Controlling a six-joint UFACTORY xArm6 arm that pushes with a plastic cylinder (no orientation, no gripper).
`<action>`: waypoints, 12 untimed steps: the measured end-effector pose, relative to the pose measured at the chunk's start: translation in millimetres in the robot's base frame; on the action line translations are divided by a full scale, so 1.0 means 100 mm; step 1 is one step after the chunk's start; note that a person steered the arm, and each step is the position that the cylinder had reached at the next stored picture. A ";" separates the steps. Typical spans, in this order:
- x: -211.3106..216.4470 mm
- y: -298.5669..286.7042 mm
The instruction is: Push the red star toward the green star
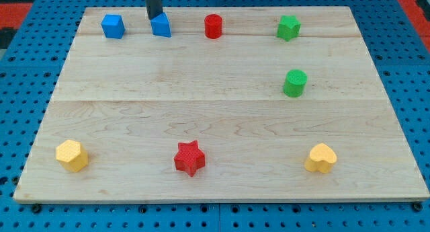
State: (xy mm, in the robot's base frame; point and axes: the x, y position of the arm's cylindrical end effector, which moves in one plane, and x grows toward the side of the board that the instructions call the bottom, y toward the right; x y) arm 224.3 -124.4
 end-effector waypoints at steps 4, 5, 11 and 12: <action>2.52 -0.07; 3.14 -0.04; 3.08 1.38; 2.60 1.51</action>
State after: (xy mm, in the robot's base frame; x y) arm 484.5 26.3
